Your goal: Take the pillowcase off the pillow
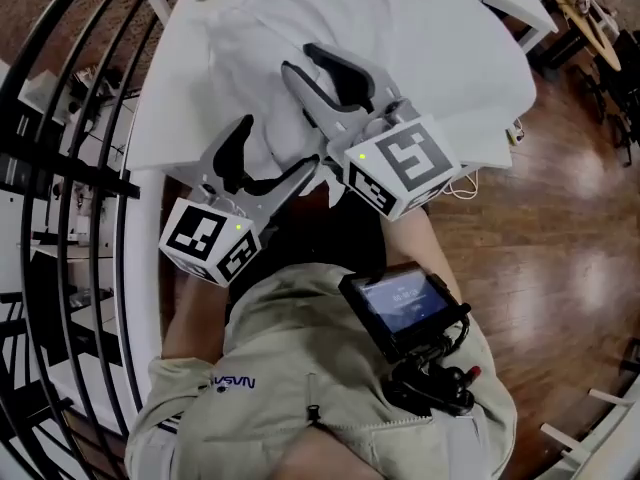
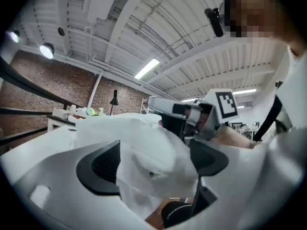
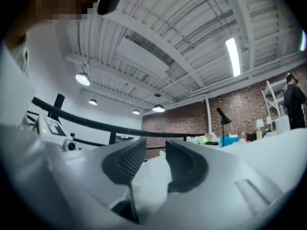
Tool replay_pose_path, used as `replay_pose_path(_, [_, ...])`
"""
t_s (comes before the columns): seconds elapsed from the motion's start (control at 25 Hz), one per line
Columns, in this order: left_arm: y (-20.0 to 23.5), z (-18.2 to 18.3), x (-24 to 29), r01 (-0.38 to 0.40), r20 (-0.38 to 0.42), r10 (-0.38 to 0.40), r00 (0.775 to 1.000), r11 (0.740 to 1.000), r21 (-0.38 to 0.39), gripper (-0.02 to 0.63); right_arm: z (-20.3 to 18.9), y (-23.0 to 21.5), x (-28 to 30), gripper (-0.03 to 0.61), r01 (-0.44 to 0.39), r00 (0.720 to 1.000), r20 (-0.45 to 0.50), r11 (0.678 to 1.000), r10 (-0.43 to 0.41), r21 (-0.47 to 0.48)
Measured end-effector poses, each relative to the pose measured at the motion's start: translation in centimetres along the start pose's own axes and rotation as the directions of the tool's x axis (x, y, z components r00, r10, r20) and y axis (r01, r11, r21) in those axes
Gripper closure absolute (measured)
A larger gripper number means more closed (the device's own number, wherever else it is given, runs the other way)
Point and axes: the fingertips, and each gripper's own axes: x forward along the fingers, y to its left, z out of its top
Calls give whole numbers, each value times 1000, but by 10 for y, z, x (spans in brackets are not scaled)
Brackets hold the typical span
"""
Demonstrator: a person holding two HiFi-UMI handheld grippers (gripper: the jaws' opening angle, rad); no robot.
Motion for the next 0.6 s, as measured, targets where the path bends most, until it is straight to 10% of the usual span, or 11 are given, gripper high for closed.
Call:
replay_pose_path(0.28, [-11,-11,12,-46,-50,51,997,994,100,200,-4,-43,-94,424,210,974,-75,975,-216,-76])
replay_pose_path(0.6, [7,1,5,-186,-7,189,982,971,147,551,-67,-34,-113,365,290,917,-220,934,-334,-207])
